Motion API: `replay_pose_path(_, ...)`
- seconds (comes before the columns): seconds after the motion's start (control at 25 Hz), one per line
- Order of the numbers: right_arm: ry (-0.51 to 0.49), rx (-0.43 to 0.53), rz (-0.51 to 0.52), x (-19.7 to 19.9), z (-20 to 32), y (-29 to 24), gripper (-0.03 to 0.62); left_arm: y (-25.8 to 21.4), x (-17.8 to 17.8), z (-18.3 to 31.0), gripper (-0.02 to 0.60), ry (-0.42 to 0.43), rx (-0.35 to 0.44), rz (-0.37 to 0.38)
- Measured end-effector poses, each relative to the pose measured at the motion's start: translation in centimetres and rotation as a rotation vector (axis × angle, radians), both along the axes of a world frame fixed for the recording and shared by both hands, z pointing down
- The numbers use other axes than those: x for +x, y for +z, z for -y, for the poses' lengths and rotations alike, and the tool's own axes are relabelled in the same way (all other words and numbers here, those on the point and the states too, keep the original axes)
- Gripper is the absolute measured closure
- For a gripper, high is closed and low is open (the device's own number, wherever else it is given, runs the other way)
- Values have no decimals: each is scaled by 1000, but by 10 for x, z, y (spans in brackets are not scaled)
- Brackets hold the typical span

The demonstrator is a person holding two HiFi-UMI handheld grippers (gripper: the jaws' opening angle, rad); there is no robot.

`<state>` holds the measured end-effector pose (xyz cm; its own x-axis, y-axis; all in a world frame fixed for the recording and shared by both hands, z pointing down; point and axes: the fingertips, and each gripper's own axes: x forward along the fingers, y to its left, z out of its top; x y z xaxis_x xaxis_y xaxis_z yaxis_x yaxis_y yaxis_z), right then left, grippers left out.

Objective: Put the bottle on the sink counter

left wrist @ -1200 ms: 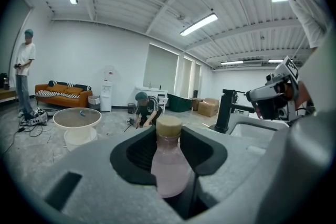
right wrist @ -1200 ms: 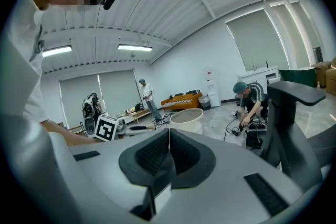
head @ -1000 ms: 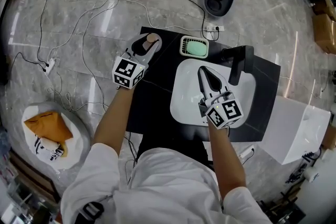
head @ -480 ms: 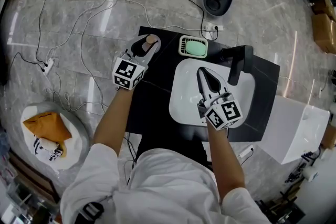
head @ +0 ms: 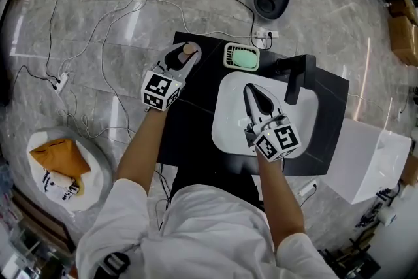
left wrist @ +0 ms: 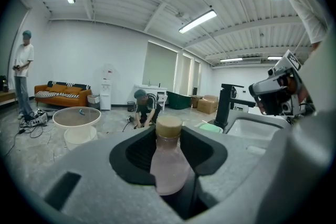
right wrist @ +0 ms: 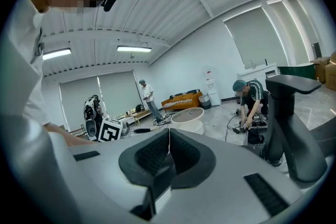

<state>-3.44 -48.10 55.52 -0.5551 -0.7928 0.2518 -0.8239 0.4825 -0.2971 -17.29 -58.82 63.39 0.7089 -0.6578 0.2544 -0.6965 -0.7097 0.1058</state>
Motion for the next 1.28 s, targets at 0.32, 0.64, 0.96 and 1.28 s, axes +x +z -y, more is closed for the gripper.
replay_pose_path(0.32,5,15,7,-2,-1,-9,579,-5,0,-1,402,4,8,28)
replay_pose_path(0.64,31,44,21,-4,-7,-23,579,-40,-14,-14,400,-5,55,35)
replay_pose_path(0.96,178,97,-32,10,-10,-51,579,-122,-46,-39,416,-149,151,-60)
replay_pose_path(1.28,302,119,-80,42,-34,-81,579,-211,-55,-92,493,-206,261,-193)
